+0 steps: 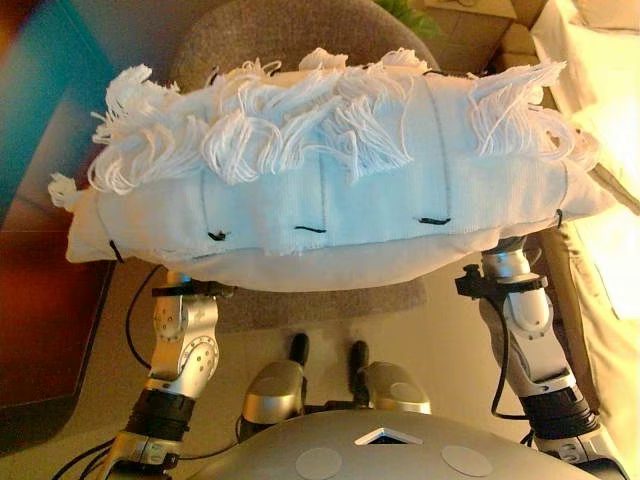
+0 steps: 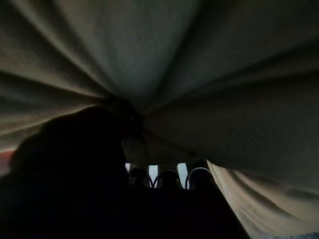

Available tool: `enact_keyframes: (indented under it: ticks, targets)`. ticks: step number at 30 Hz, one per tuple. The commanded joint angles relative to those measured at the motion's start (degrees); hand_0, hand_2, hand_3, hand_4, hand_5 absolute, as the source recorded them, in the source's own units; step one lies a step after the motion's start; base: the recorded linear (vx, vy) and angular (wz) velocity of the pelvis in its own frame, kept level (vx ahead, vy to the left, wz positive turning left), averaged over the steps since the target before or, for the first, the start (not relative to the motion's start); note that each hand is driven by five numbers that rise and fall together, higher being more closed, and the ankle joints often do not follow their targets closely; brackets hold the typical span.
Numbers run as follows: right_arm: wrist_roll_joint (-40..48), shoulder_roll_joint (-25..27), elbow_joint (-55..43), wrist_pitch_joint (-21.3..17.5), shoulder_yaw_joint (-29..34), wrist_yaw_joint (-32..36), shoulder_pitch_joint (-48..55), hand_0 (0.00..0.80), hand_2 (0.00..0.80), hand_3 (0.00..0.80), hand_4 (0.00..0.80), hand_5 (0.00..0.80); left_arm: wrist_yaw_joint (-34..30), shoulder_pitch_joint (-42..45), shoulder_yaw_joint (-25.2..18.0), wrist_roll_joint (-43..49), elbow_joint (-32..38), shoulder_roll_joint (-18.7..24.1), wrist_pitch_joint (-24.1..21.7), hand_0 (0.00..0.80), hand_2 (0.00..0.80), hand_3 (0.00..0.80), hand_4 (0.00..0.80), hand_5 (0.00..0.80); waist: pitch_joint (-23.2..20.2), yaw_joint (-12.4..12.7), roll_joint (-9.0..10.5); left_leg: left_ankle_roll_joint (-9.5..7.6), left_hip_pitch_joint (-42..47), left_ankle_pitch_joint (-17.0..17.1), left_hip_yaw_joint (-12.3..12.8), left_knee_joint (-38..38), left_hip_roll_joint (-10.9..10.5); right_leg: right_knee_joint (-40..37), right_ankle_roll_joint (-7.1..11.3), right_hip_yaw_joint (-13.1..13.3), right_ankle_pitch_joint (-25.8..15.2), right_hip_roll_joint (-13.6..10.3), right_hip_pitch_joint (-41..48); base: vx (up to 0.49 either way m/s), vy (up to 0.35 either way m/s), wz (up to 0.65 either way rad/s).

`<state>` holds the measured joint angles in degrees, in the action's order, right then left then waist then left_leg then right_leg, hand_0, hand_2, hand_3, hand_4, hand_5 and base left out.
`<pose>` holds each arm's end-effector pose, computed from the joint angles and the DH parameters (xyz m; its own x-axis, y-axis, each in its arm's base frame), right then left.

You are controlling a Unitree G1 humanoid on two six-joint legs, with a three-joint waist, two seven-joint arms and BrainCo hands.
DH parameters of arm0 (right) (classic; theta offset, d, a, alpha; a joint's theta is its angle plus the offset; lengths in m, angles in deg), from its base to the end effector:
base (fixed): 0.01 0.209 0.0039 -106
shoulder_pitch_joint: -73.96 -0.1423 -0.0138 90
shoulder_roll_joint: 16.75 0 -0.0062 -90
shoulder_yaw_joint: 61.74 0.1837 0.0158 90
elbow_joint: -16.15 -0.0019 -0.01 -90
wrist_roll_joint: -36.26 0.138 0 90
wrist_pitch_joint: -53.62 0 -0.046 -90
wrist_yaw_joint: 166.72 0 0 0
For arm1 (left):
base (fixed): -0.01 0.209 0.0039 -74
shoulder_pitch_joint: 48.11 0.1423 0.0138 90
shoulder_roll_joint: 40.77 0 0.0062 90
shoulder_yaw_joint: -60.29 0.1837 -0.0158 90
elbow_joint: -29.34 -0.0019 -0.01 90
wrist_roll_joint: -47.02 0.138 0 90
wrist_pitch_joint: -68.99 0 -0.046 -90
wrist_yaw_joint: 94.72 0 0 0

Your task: Pick up the cushion and take it to the sofa

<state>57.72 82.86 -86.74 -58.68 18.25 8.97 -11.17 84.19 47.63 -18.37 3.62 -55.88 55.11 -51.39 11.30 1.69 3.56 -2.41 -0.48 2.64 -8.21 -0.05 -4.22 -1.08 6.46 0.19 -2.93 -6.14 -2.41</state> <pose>0.1793 -0.1873 0.0881 0.8920 0.1501 0.4263 -0.1578 0.9873 -0.0174 0.1774 0.1929 0.0618 0.9194 0.0091 0.3932 0.1547 0.9107 -0.3829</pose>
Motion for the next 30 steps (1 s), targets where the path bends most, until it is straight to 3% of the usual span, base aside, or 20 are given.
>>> enact_keyframes:
  ticks: [1, 4, 6, 7, 9, 10, 11, 12, 14, 16, 17, 19, 24, 26, 30]
  targets:
    - [-2.2, 1.4, -2.6, -3.1, -2.9, 1.6, -5.8, 0.800, 0.800, 0.800, 0.800, 0.800, -5.7, -4.1, 4.6, 4.1, 6.5, 0.3, -2.2, 0.800, 0.800, 0.800, 0.800, 0.800, -3.4, -1.6, -0.07, 1.08, 5.5, -11.7, 4.8, 3.7, 2.7, -0.9, 1.12, 0.9, -3.3, 0.7, -1.2, 0.385, -0.155, 0.88]
    - [-1.4, 2.4, -2.3, -1.5, -2.2, 2.6, -5.8, 0.800, 0.800, 0.800, 0.800, 0.800, -4.8, -3.6, 5.1, 2.7, 6.1, 0.0, -2.2, 0.800, 0.800, 0.800, 0.800, 0.800, -4.8, -1.8, 0.24, 1.72, 6.8, -12.4, 4.8, 5.2, 3.5, -2.5, 0.09, -0.7, -2.9, 0.7, 0.8, 0.351, -0.154, 0.59]
    - [-0.7, 3.1, -2.6, -0.6, -1.9, 4.2, -5.5, 0.800, 0.800, 0.800, 0.800, 0.800, -4.6, -2.5, 4.9, 2.0, 6.5, -0.3, -2.4, 0.800, 0.800, 0.800, 0.800, 0.800, -5.5, -1.9, 0.02, 3.40, 7.1, -9.3, 5.0, 8.8, 5.2, -2.4, -1.22, -1.6, -2.0, 1.5, 1.7, 0.303, -0.139, 0.07]
    - [-0.3, 3.8, -3.1, -0.3, -1.7, 5.6, -4.8, 0.800, 0.800, 0.800, 0.800, 0.800, -4.9, -1.6, 4.7, 1.6, 6.6, -0.3, -3.1, 0.800, 0.800, 0.800, 0.800, 0.800, -5.7, -2.0, -0.04, 4.48, 6.0, -6.3, 5.2, 13.4, 6.3, -2.0, -2.20, -1.9, -1.3, 2.0, 2.0, 0.226, -0.128, -0.01]
    - [0.3, 4.8, -3.4, 0.1, -1.6, 7.0, -4.0, 0.800, 0.800, 0.800, 0.800, 0.800, -4.1, -0.8, 4.6, 1.9, 6.8, -0.2, -3.9, 0.800, 0.800, 0.800, 0.800, 0.800, -5.3, -2.1, 0.28, 4.91, 1.9, -2.6, 5.7, 22.8, 7.0, -1.4, -3.62, -1.9, -0.5, 2.6, 2.6, 0.185, -0.154, -0.02]
    - [0.4, 4.9, -2.6, 0.1, -1.8, 7.4, -3.5, 0.800, 0.800, 0.800, 0.800, 0.800, -2.9, -0.7, 4.3, 3.2, 6.5, -0.4, -3.9, 0.800, 0.800, 0.800, 0.800, 0.800, -4.6, -1.7, 0.97, 4.40, -2.6, -2.3, 6.4, 29.9, 6.7, -1.0, -4.57, -2.3, -0.1, 2.5, 3.4, 0.164, -0.155, 0.02]
    - [0.5, 4.6, -1.1, 0.0, -2.0, 7.5, -3.4, 0.800, 0.800, 0.800, 0.800, 0.800, -1.5, -0.8, 4.4, 4.3, 5.8, -0.7, -3.6, 0.800, 0.800, 0.800, 0.800, 0.800, -3.9, -1.2, 1.33, 4.13, -5.4, -2.5, 7.4, 30.8, 7.0, -0.9, -4.92, -2.9, 0.4, 2.6, 4.4, 0.159, -0.109, 0.08]
    - [0.9, 4.5, -0.4, 0.2, -2.1, 7.6, -3.4, 0.800, 0.800, 0.800, 0.800, 0.800, -0.5, -0.8, 4.4, 4.8, 5.2, -0.9, -3.2, 0.800, 0.800, 0.800, 0.800, 0.800, -3.4, -1.0, 1.38, 4.13, -5.6, -2.9, 8.2, 28.9, 7.3, -1.0, -4.81, -3.3, 0.7, 2.6, 5.1, 0.221, -0.009, 0.11]
    - [3.1, 4.0, 0.8, 0.6, -1.6, 9.0, -2.2, 0.800, 0.800, 0.800, 0.800, 0.800, 1.0, -0.1, 4.0, 5.2, 3.2, -1.4, -1.1, 0.800, 0.800, 0.800, 0.800, 0.800, -3.1, -0.7, 1.13, 4.57, -2.9, -3.6, 9.7, 17.4, 7.4, -1.7, -3.73, -5.0, 1.8, 2.3, 6.7, 0.238, 0.089, 0.08]
    - [2.3, 3.2, 1.1, 1.4, -1.9, 8.1, -1.0, 0.800, 0.800, 0.800, 0.800, 0.800, 1.8, -0.3, 4.3, 5.9, 1.1, -1.5, 0.1, 0.800, 0.800, 0.800, 0.800, 0.800, -2.8, -0.5, 0.45, 5.59, -3.4, -0.9, 8.7, 10.2, 7.0, -2.3, -3.22, -5.5, 2.1, 2.4, 7.7, 0.144, 0.103, 0.25]
    - [1.7, 2.7, 2.4, 1.7, -2.6, 6.8, -1.1, 0.800, 0.800, 0.800, 0.800, 0.800, 1.9, -1.6, 4.8, 7.0, -1.3, -1.9, 0.1, 0.800, 0.800, 0.800, 0.800, 0.800, -1.8, 0.1, 0.20, 7.05, -7.6, 3.4, 7.3, 10.0, 7.1, -2.7, -3.50, -5.3, 2.6, 2.6, 8.9, 0.097, 0.085, 0.41]
    - [1.1, 2.0, 5.1, 2.6, -4.2, 4.9, -2.5, 0.800, 0.800, 0.800, 0.800, 0.800, 2.6, -3.1, 5.1, 8.6, -3.7, -2.9, 1.1, 0.800, 0.800, 0.800, 0.800, 0.800, -2.1, 0.5, 0.64, 5.67, -5.0, -2.0, 6.4, 6.4, 5.7, -3.9, -2.79, -6.2, 2.6, 1.1, 9.0, 0.139, 0.129, 0.30]
    - [1.8, -1.0, 11.1, 3.6, -5.4, 5.7, -2.1, 0.800, 0.800, 0.800, 0.800, 0.800, 4.5, -4.8, 7.3, 13.6, -10.3, -3.2, 2.7, 0.800, 0.800, 0.800, 0.800, 0.800, -4.3, -0.4, -0.27, 5.20, 2.3, -3.6, 8.0, -1.3, 6.2, -3.9, -2.10, -8.0, 2.7, 0.6, 9.6, 0.235, 0.120, 0.03]
    - [2.4, -2.0, 13.9, 4.8, -6.3, 5.7, -2.5, 0.800, 0.800, 0.800, 0.800, 0.800, 5.8, -5.9, 8.1, 16.1, -13.8, -2.9, 3.7, 0.800, 0.800, 0.800, 0.800, 0.800, -4.7, -0.7, -0.34, 5.02, 3.6, -4.3, 8.9, -1.7, 6.2, -3.9, -1.53, -7.7, 2.4, 0.2, 9.3, 0.247, 0.091, 0.09]
    - [2.3, -4.5, 22.3, 2.9, -8.9, 2.2, -6.6, 0.800, 0.800, 0.800, 0.800, 0.800, 6.4, -10.9, 8.7, 16.7, -20.2, -2.8, 3.8, 0.800, 0.800, 0.800, 0.800, 0.800, -3.0, 0.1, -0.05, 4.42, 1.5, -5.8, 9.6, 0.5, 6.0, -2.8, -0.62, -7.6, 2.1, -1.1, 6.9, 0.047, 0.021, 0.02]
